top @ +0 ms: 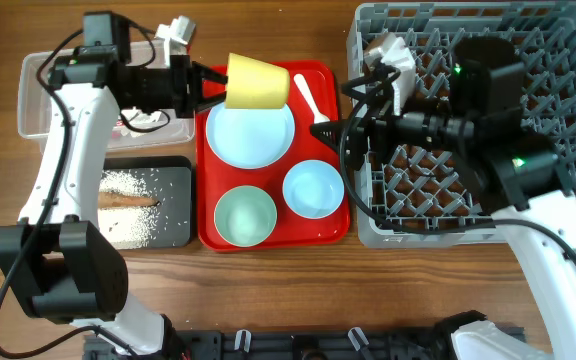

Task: Sort waste into correct bins and load items into the dishwasher rack
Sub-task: 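Grasp the yellow cup with the left gripper and lift it, then hand the yellow cup from the left gripper to the right gripper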

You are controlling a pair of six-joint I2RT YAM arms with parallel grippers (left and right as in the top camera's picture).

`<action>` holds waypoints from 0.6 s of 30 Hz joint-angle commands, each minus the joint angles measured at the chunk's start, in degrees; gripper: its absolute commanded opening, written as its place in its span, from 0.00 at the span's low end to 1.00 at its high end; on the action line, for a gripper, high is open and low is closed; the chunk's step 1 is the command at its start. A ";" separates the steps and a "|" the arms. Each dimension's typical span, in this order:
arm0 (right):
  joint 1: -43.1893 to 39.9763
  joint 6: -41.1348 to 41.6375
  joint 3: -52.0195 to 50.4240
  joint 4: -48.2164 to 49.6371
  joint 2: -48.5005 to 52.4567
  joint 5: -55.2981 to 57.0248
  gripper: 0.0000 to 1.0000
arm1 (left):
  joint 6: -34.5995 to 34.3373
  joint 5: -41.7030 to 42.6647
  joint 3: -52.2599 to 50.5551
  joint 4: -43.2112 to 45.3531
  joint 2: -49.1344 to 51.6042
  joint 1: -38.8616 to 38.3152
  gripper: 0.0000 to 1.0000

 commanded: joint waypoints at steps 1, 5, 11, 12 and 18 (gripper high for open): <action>-0.24 -4.33 0.81 3.82 5.60 -13.70 1.00 | 4.07 5.99 0.17 1.68 -0.50 -4.28 0.04; -0.24 -4.24 0.79 6.47 10.58 -16.37 1.00 | 4.07 6.67 0.17 2.14 -0.50 -7.76 0.04; -0.13 -4.15 0.81 9.57 12.24 -22.88 0.85 | 4.92 6.67 0.17 2.73 -0.50 -8.28 0.04; -0.13 -4.20 0.81 9.57 12.24 -22.84 0.79 | 4.92 6.67 0.17 2.82 -0.50 -8.28 0.04; -0.13 -2.86 0.79 9.57 12.24 -19.45 0.65 | 4.92 6.16 0.17 3.02 -0.50 -8.28 0.08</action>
